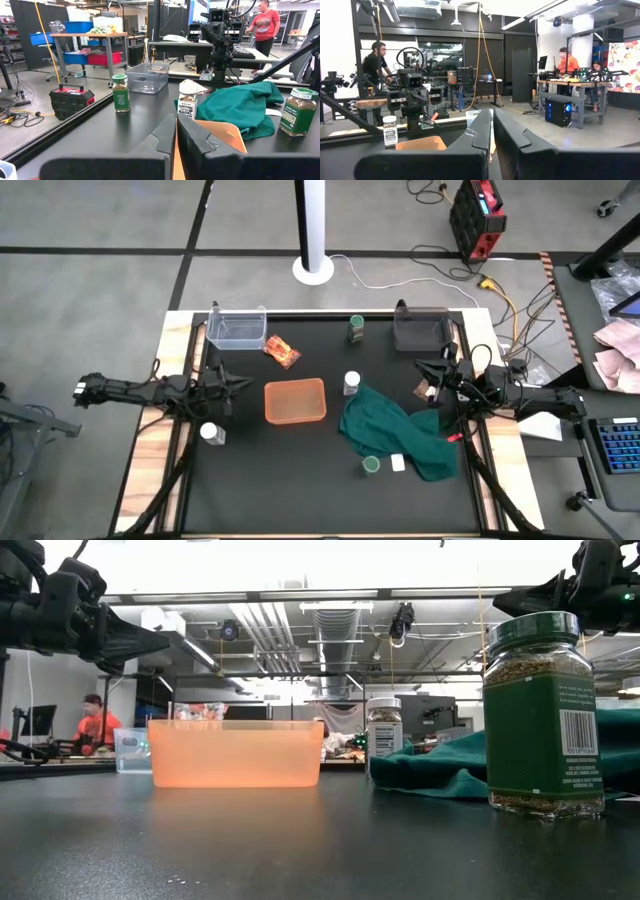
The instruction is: Sort spices by type
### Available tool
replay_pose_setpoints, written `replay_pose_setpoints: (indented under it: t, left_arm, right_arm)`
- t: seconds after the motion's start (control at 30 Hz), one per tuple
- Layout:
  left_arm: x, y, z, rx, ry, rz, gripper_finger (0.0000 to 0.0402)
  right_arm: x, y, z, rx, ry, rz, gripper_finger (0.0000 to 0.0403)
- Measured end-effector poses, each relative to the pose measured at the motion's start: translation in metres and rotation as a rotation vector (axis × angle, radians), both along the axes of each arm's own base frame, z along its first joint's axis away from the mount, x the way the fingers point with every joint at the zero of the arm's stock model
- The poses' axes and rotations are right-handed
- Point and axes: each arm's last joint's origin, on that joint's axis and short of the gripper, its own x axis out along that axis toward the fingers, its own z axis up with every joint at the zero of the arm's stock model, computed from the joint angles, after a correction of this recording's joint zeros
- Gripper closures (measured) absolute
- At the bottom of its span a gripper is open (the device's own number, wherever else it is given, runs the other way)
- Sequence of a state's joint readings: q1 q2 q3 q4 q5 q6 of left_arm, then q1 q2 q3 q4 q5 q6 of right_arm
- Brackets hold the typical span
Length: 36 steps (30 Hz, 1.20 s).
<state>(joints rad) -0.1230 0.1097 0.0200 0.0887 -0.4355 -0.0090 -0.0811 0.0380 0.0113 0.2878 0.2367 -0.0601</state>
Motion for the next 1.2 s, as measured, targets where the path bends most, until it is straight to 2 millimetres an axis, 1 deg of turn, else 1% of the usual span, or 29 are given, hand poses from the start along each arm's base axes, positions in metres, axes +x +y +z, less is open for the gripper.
replay_pose_setpoints:
  t: [0.3,0.37,0.43,0.57,0.67,0.77,0.87,0.93,1.0,1.1,1.2]
  left_arm:
    - [0.000,0.000,0.000,0.003,-0.002,0.001,0.0400]
    - [0.000,0.001,0.003,0.009,-0.026,0.032,0.0400]
    - [-0.001,0.002,0.009,-0.021,-0.102,0.054,0.0400]
    - [-0.006,0.002,0.033,-0.140,-0.382,0.039,0.0400]
    - [-0.011,0.003,0.044,-0.279,-0.559,0.003,0.0400]
    - [-0.014,0.004,0.049,-0.325,-0.633,-0.009,0.0400]
    - [-0.015,0.004,0.051,-0.330,-0.655,-0.013,0.0400]
    - [-0.017,0.004,0.054,-0.367,-0.700,-0.027,0.0400]
    - [-0.019,0.004,0.056,-0.453,-0.763,-0.057,0.0400]
    - [-0.022,0.005,0.060,-0.564,-0.842,-0.099,0.0400]
    - [-0.023,0.007,0.059,-0.673,-0.895,-0.042,0.0400]
  right_arm:
    - [0.000,0.000,0.000,0.000,0.000,0.000,0.0390]
    - [0.000,0.000,0.000,-0.002,0.001,-0.001,0.0390]
    - [0.000,0.000,0.000,-0.009,0.003,-0.003,0.0390]
    - [0.000,0.000,0.000,-0.009,0.003,-0.003,0.0390]
    - [-0.001,0.000,0.002,-0.001,-0.023,-0.009,0.0390]
    - [-0.005,0.000,0.014,0.095,-0.194,0.018,0.0390]
    - [-0.011,-0.003,0.024,0.279,-0.382,-0.004,0.0390]
    - [-0.012,-0.003,0.029,0.348,-0.414,0.004,0.0390]
    - [-0.013,-0.003,0.038,0.362,-0.430,0.034,0.0390]
    - [-0.011,-0.003,0.056,0.367,-0.431,0.039,0.0390]
    - [-0.004,-0.003,0.080,0.343,-0.392,0.019,0.0390]
